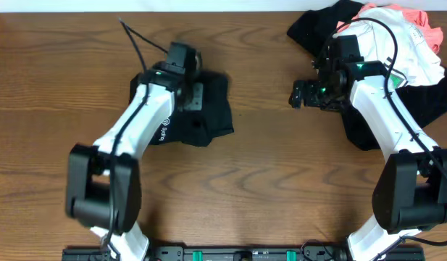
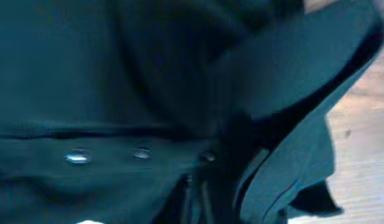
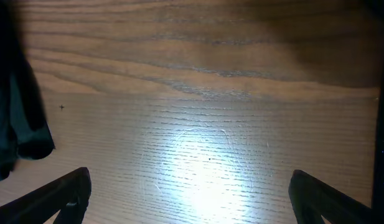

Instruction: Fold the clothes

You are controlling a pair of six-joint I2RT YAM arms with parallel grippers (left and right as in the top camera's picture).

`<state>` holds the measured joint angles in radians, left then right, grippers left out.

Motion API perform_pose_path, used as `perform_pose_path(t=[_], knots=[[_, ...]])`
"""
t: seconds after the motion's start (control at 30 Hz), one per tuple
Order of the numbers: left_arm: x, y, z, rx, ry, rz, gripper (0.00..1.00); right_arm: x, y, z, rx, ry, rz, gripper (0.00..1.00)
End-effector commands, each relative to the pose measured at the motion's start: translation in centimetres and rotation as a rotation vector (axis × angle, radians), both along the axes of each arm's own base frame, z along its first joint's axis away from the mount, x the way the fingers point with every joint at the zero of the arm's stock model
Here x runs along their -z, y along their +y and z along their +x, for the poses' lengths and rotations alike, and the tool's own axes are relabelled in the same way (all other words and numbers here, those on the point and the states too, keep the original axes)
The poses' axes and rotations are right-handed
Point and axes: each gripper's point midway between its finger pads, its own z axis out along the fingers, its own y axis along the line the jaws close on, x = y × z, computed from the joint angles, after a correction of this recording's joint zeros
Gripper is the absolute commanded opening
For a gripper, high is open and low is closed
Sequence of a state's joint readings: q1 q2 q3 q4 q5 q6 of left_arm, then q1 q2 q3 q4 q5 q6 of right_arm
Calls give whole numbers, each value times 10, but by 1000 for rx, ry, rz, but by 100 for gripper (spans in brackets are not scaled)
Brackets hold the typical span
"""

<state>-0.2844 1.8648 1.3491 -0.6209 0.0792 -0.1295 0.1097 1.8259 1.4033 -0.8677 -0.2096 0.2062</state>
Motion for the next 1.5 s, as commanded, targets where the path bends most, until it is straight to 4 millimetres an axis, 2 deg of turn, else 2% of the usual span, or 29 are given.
perform_pose_path(t=[0.0, 0.17, 0.33, 0.57, 0.77, 0.93, 1.03, 1.13, 1.23, 1.47], knots=[[8, -10, -5, -20, 44, -64, 6, 4, 6, -3, 3, 17, 11, 99], [8, -19, -9, -10, 62, -99, 6, 4, 6, -3, 3, 17, 11, 99], [6, -48, -20, 50, 93, -181, 6, 4, 6, -3, 3, 17, 11, 99], [3, -90, -33, 143, 76, -194, 6, 3, 9, -3, -3, 19, 30, 99], [-6, -118, -30, 189, 16, -226, 6, 3, 9, -3, -3, 19, 32, 99], [-50, -112, -9, 183, -109, -254, 6, 3, 9, -3, -3, 19, 32, 99], [-79, -87, 6, 130, -235, -165, 6, 3, 9, -3, -3, 19, 32, 99], [-87, -62, 18, 55, -302, -52, 6, 3, 9, -3, -3, 18, 32, 99], [-74, -51, 23, 26, -289, -22, 6, 3, 9, -3, -3, 18, 32, 99], [-3, -32, 29, -16, -148, 26, 6, 3, 9, -2, -4, 15, 32, 99]])
